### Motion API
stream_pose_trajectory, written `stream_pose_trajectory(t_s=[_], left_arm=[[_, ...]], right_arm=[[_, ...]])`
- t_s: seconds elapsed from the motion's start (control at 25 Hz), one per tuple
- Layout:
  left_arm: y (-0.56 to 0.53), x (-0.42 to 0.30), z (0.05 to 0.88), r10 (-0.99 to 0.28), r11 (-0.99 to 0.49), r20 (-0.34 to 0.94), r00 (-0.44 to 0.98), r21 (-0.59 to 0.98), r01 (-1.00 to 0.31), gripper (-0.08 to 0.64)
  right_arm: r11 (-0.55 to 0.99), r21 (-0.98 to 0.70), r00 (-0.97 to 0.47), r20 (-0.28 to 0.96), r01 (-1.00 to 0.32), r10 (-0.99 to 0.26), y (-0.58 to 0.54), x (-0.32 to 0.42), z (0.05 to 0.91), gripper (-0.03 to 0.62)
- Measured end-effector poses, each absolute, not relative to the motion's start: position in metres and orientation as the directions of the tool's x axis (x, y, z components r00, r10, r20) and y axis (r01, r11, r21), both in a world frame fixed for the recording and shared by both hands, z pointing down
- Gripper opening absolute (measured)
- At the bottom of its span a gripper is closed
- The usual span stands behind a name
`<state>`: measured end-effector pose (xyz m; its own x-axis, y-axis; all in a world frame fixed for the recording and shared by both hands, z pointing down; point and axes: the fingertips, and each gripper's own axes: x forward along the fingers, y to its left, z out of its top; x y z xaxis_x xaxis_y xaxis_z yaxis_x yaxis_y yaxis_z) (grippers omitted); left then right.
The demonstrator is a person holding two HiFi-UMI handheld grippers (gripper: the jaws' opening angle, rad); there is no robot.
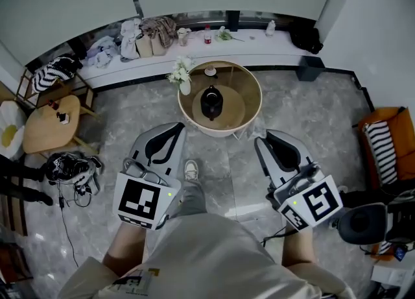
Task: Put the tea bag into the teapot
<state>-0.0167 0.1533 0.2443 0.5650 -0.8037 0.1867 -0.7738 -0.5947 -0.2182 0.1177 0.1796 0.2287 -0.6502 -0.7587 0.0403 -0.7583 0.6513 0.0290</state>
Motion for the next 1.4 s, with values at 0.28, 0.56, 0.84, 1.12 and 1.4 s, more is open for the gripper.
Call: stream_pose_trajectory(t_s=[0.28, 0.56, 0.84, 1.12, 1.4], left_arm=[[0.056, -0.046, 0.24, -0.789, -0.613, 0.209, 0.578, -0.206, -0.763, 0.008], [-0.035, -0.06, 0.239, -0.754, -0.655, 0.225, 0.618, -0.188, -0.732, 0.008], [-0.114, -0.097, 0.24, -0.737, -0.674, 0.234, 0.634, -0.186, -0.714, 0.008], [-0.163, -0.12, 0.237, -0.736, -0.675, 0.206, 0.645, -0.151, -0.722, 0.008], [-0.192, -0.115, 0.249, -0.727, -0.681, 0.235, 0.645, -0.126, -0.721, 0.008]], right_arm=[[0.639, 0.027, -0.636, 0.077, -0.768, -0.768, 0.084, 0.09, 0.22, 0.034], [0.626, 0.041, -0.619, 0.112, -0.779, -0.778, -0.005, 0.063, 0.22, 0.034], [0.615, -0.017, -0.613, 0.111, -0.788, -0.782, -0.079, 0.027, 0.218, 0.034], [0.597, -0.013, -0.593, 0.138, -0.802, -0.793, -0.123, 0.013, 0.225, 0.034], [0.596, -0.01, -0.587, 0.187, -0.803, -0.788, -0.161, 0.017, 0.23, 0.034]])
